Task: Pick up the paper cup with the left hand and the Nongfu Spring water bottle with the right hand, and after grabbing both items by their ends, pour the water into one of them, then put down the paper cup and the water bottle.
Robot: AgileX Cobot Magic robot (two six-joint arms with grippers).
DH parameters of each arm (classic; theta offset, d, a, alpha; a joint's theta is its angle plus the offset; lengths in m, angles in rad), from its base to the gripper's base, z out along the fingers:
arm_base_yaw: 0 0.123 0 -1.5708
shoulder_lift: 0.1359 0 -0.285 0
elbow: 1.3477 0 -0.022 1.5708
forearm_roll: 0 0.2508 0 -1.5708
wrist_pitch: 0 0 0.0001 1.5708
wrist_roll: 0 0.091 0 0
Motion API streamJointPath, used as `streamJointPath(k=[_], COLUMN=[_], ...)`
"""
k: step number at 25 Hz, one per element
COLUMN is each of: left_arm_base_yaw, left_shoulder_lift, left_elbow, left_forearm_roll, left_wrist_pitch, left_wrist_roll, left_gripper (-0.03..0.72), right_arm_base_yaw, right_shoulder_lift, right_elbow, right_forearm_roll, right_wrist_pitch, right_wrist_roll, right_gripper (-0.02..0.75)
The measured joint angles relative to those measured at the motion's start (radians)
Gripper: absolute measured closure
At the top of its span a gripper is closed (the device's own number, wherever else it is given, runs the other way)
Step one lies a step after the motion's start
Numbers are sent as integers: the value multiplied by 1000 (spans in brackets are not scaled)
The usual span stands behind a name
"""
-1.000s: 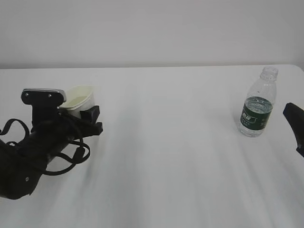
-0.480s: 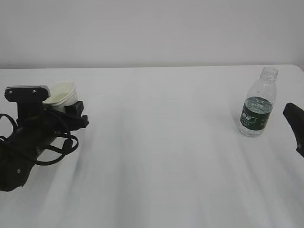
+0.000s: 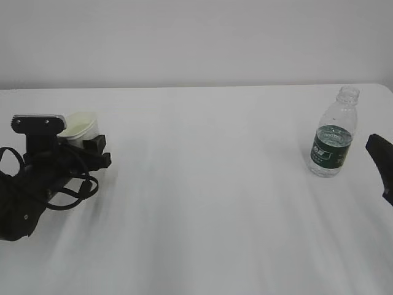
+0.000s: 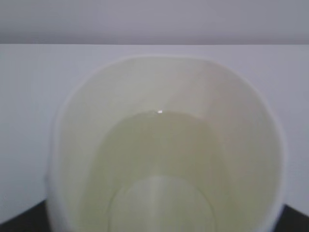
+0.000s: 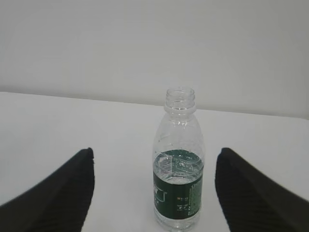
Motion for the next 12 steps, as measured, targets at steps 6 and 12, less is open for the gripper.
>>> streamJointPath(k=[6,12], left_arm_base_yaw=[0,0], left_shoulder_lift=[43,73], left_elbow=[-41,-57], left_forearm_roll=[2,0], left_wrist_pitch=[0,0], left_wrist_roll=[0,0], left_gripper=[256,256], right_arm_base_yaw=[0,0], right_shoulder_lift=[0,0], right_elbow=[0,0], right_forearm_roll=[0,0], right_wrist_pitch=[0,2], right_wrist_roll=[-9,-17], right_gripper=[146,146])
